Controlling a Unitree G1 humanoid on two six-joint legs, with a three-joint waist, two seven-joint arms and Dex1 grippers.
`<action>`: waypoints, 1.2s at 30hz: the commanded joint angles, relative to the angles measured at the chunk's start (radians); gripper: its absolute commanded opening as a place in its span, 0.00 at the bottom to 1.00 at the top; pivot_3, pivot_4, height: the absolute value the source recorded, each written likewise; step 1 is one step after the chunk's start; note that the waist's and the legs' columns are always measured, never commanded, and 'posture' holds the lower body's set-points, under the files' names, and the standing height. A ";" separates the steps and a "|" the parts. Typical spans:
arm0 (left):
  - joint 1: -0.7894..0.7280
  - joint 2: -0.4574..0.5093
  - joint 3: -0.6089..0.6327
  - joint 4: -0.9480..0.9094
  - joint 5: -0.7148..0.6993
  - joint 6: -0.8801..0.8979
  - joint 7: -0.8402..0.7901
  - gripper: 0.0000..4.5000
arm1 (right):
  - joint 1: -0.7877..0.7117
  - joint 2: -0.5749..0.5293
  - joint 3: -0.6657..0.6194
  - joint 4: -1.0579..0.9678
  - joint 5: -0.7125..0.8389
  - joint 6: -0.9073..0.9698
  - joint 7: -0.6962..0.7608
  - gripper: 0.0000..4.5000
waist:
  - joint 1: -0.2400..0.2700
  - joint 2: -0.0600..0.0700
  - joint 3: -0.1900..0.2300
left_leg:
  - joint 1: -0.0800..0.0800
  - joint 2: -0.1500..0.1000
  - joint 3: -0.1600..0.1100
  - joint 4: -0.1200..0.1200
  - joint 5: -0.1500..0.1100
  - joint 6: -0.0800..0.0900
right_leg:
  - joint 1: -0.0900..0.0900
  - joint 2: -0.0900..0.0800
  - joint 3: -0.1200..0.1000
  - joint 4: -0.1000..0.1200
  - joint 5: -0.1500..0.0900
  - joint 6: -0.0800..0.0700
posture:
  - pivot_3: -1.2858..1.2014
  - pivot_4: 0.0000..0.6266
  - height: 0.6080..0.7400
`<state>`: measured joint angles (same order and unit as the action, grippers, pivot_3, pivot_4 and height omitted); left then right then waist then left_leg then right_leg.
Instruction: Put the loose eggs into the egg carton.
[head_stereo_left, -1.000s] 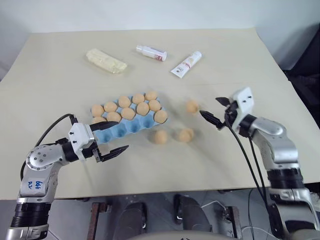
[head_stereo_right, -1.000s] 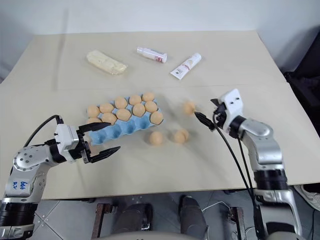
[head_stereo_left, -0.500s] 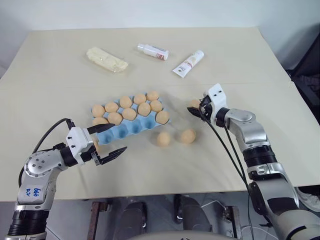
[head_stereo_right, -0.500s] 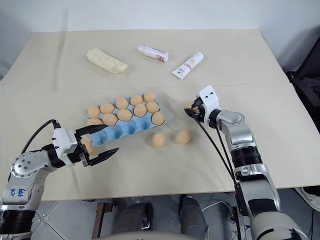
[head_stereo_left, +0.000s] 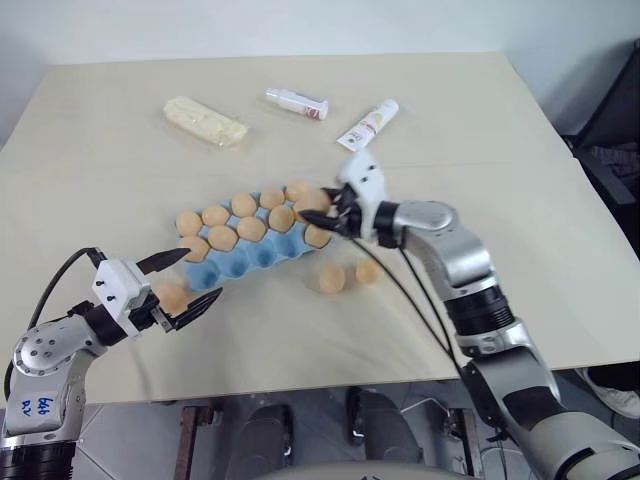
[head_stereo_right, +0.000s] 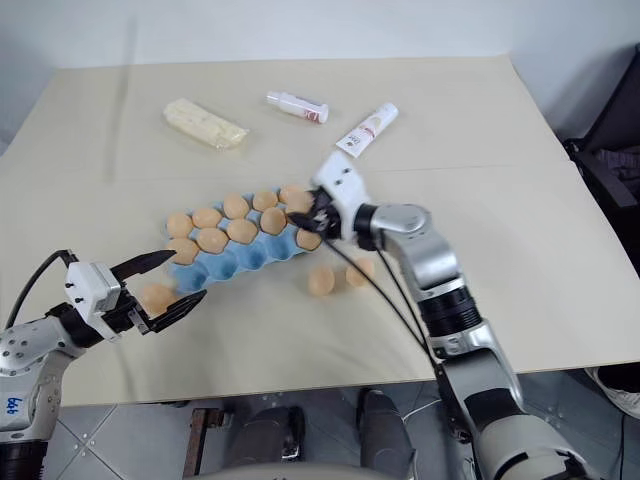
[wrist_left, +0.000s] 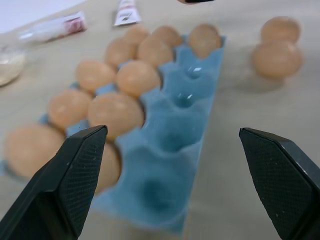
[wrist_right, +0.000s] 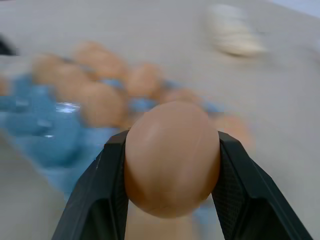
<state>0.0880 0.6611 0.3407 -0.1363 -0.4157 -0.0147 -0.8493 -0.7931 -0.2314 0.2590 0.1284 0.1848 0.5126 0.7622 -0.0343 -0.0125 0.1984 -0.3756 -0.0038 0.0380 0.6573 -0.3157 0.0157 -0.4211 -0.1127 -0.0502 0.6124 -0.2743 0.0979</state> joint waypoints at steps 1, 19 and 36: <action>0.025 -0.003 0.038 -0.020 -0.012 -0.004 0.013 1.00 | 0.010 0.009 0.031 -0.046 -0.024 0.009 -0.010 0.40 | 0.008 0.000 0.000 | 0.000 -0.001 0.000 0.000 0.000 0.000 | 0.000 -0.001 0.000 0.000 0.000 0.000 | 0.52 0.24 1.00; -0.017 0.007 -0.026 -0.058 -0.023 0.049 -0.013 1.00 | 0.205 -0.180 -0.161 -0.276 0.097 -0.079 0.109 0.99 | 0.018 -0.001 0.000 | -0.012 -0.002 -0.001 0.003 -0.001 0.001 | -0.008 -0.001 -0.006 -0.001 0.000 0.000 | 0.52 0.24 1.00; -0.217 0.022 -0.172 0.034 -0.007 0.090 -0.151 1.00 | 0.849 -0.411 -0.581 -0.257 0.201 -0.485 0.278 0.99 | 0.027 0.001 0.001 | 0.009 0.001 0.014 0.007 -0.005 0.009 | 0.008 0.002 -0.005 -0.004 0.006 0.004 | 0.52 0.24 1.00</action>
<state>-0.1150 0.6780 0.1731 -0.1017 -0.4214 0.0853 -0.9889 0.0622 -0.6258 -0.3198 -0.1095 0.3739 0.0604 1.0311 -0.0072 -0.0114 0.1993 -0.3655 -0.0023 0.0519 0.6640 -0.3205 0.0226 -0.4124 -0.1111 -0.0543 0.6079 -0.2660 0.1009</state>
